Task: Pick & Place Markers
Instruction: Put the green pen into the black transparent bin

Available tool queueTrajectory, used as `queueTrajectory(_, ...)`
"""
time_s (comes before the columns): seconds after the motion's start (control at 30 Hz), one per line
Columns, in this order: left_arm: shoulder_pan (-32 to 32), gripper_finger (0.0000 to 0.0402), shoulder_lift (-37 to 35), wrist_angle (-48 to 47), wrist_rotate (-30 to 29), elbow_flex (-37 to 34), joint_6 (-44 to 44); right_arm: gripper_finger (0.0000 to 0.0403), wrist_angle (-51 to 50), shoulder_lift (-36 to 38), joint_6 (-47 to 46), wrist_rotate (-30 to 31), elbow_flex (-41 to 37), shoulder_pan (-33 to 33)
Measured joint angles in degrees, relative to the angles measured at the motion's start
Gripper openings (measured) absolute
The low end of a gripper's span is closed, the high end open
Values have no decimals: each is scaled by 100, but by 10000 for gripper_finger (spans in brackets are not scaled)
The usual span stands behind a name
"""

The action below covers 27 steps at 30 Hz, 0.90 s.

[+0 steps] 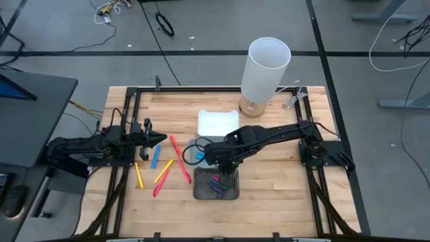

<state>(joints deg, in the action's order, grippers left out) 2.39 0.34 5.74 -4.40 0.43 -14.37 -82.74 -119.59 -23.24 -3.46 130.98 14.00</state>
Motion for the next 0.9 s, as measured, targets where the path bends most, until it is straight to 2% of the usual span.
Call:
queueTrajectory(0.47,0,23,2,0,-2,1,2,25,0,0,21,0,0,5)
queueTrajectory(0.9,0,23,2,-2,0,2,2,25,48,-635,128,6,-4,140)
